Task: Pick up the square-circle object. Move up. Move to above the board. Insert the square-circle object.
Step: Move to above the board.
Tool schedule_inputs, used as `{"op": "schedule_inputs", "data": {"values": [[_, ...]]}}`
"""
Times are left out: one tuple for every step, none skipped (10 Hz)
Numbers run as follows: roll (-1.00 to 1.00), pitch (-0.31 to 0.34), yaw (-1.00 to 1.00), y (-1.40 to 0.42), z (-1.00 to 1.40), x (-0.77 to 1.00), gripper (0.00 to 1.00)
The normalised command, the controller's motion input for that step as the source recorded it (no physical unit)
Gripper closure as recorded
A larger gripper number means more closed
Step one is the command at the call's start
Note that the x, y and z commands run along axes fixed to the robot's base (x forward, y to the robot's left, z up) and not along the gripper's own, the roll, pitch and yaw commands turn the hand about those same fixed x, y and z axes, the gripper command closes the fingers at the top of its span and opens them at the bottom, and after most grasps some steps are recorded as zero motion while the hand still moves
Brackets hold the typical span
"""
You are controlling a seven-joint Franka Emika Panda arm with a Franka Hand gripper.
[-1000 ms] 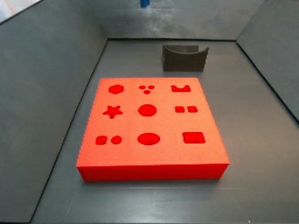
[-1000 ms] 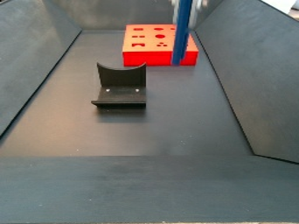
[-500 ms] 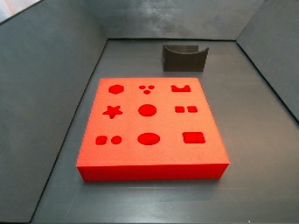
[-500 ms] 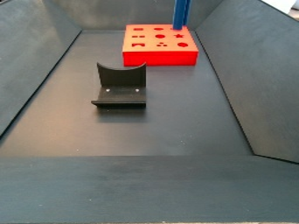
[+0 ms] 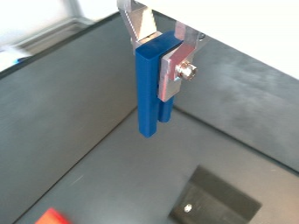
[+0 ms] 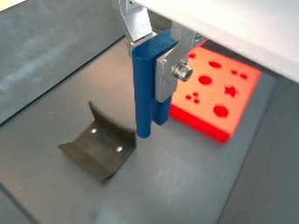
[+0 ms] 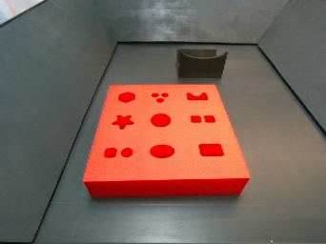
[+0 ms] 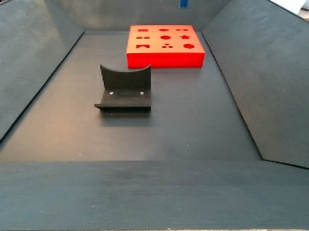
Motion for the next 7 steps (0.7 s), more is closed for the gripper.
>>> {"op": "schedule_inputs", "data": {"values": [[0.01, 0.138, 0.43, -1.0, 0.13, 0.01, 1.0], [0.02, 0.079, 0.21, -1.0, 0.13, 0.01, 1.0], [0.02, 0.042, 0.07, -1.0, 0.14, 0.01, 1.0], [0.01, 0.037, 0.02, -1.0, 0.14, 0.01, 1.0], [0.01, 0.039, 0.02, -1.0, 0.15, 0.01, 1.0], [0.0, 0.047, 0.01, -1.0, 0.15, 0.01, 1.0], [0.0, 0.068, 0.01, -1.0, 0.16, 0.02, 1.0]]}}
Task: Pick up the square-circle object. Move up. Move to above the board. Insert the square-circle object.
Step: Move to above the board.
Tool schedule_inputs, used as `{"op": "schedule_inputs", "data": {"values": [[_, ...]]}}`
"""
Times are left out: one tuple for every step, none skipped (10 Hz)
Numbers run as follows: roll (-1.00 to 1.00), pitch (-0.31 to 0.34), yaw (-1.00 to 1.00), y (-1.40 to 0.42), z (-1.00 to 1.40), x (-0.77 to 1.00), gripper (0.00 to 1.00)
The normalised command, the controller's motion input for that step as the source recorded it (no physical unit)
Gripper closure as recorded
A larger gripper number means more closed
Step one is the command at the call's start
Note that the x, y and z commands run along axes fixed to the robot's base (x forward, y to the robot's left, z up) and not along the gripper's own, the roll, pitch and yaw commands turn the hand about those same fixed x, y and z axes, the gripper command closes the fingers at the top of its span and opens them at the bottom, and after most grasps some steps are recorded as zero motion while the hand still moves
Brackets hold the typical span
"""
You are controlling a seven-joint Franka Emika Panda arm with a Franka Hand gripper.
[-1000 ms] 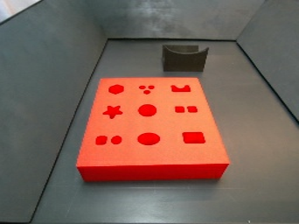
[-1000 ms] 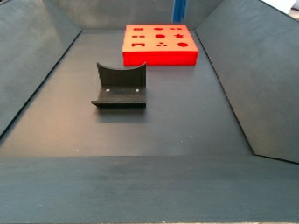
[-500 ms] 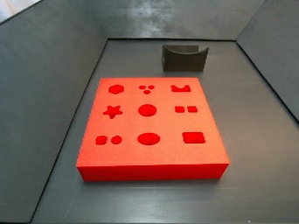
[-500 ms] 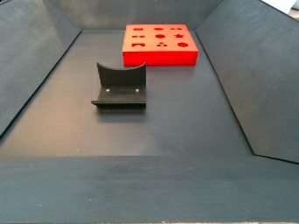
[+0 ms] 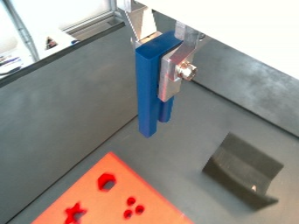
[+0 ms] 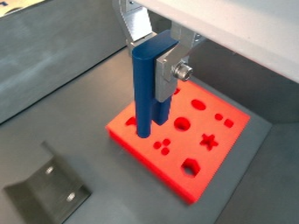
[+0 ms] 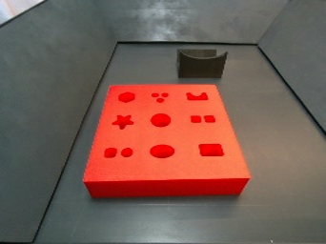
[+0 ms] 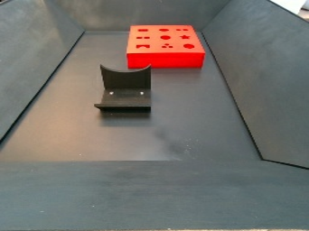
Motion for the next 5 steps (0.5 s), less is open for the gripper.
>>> {"op": "schedule_inputs", "data": {"values": [[0.0, 0.088, 0.01, -1.0, 0.16, 0.04, 1.0], [0.01, 0.109, 0.01, -1.0, 0.16, 0.06, 1.0], [0.0, 0.127, 0.01, -1.0, 0.16, 0.08, 1.0], [0.01, 0.135, 0.01, -0.73, 0.13, 0.09, 1.0], [0.01, 0.134, 0.01, -0.47, 0.09, 0.08, 1.0]]}}
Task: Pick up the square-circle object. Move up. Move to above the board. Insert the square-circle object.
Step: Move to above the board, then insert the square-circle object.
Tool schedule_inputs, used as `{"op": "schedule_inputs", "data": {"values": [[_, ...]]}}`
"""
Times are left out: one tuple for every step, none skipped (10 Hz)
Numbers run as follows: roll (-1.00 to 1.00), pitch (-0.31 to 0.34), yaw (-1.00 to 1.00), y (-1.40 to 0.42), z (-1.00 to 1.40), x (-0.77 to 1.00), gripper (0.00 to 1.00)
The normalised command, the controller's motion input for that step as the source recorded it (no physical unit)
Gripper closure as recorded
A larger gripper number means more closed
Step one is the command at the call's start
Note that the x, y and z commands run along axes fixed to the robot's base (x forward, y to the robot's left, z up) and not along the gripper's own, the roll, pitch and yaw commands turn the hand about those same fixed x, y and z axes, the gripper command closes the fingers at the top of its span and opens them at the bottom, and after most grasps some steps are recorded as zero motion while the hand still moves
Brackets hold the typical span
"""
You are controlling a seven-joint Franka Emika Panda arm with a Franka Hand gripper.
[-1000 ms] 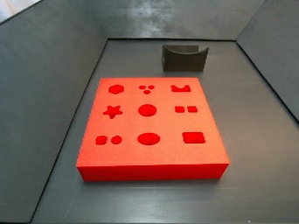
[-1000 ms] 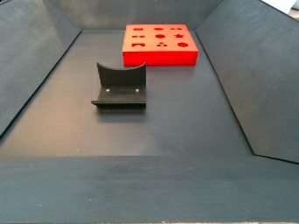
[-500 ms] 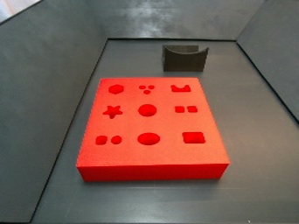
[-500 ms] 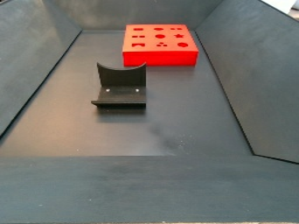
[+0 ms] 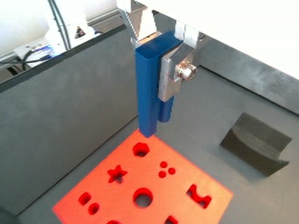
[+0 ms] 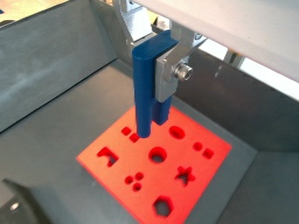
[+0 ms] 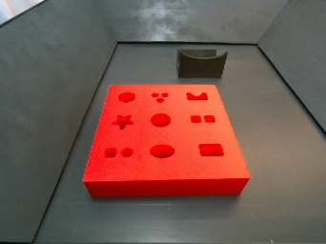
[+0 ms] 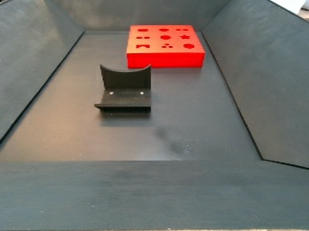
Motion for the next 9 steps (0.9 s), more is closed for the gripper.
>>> {"op": "schedule_inputs", "data": {"values": [[0.01, 0.114, -0.01, -0.29, 0.06, 0.08, 1.0], [0.02, 0.1, 0.01, -0.18, 0.04, 0.06, 1.0], [0.0, 0.0, 0.0, 0.0, 0.0, -0.03, 1.0], [0.05, 0.0, -0.22, -0.28, -0.13, -0.36, 1.0], [0.02, 0.164, -0.55, -0.47, -0.21, -0.06, 1.0], [0.0, 0.0, -1.0, -0.07, -0.42, 0.0, 1.0], [0.0, 0.0, -1.0, 0.0, -0.51, 0.0, 1.0], [0.0, 0.0, -1.0, 0.0, -0.54, 0.0, 1.0], [0.0, 0.0, -1.0, 0.0, -0.55, 0.0, 1.0]]}}
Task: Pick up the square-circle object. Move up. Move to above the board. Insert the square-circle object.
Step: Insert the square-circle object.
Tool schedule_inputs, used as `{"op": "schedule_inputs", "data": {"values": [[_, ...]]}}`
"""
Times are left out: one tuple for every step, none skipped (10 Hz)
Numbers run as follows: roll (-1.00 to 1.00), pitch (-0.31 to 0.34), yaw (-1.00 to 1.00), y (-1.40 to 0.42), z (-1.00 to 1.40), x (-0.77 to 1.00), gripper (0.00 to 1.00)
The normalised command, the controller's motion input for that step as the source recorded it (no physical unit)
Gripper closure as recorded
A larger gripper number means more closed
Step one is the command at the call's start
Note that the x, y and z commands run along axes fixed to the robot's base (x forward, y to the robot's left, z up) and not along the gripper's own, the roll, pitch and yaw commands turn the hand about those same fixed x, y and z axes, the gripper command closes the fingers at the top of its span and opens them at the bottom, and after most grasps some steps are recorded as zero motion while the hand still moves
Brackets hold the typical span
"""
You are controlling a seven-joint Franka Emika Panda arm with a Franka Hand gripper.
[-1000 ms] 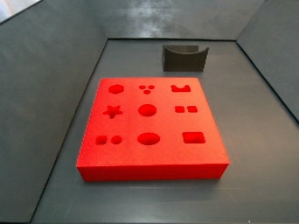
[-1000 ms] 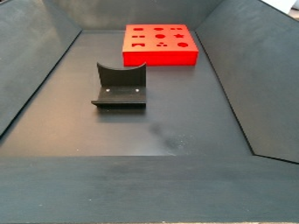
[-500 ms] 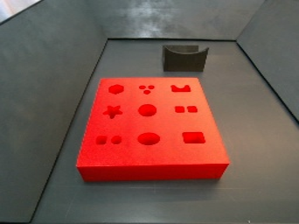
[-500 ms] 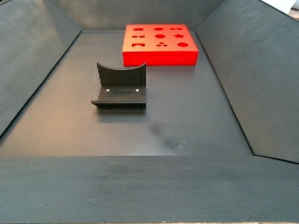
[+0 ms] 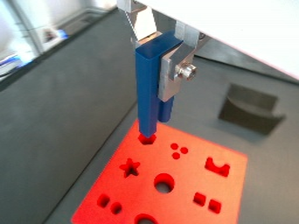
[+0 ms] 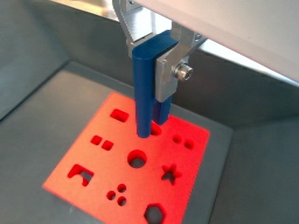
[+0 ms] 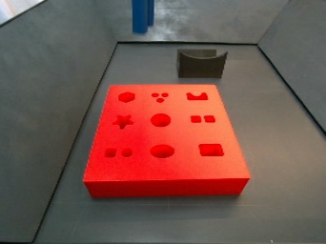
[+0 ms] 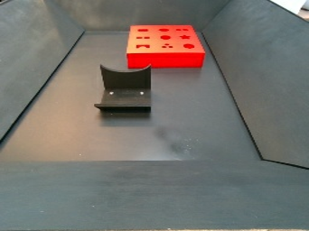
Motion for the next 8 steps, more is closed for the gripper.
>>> {"op": "schedule_inputs", "data": {"values": [[0.0, -0.023, -1.0, 0.0, -0.58, 0.0, 1.0], [0.0, -0.103, -1.0, 0.0, -0.65, -0.01, 1.0], [-0.03, -0.179, -1.0, -0.03, -0.71, -0.07, 1.0], [-0.12, -0.244, -0.93, -0.09, -0.48, -0.08, 1.0], [-0.18, -0.29, -0.88, -0.11, -0.35, -0.09, 1.0], [-0.15, -0.276, -0.83, -0.21, -0.29, -0.05, 1.0], [-0.05, -0.013, -0.84, -0.31, -0.1, 0.0, 1.0], [-0.02, 0.0, -0.87, -0.31, -0.07, 0.01, 1.0]]}}
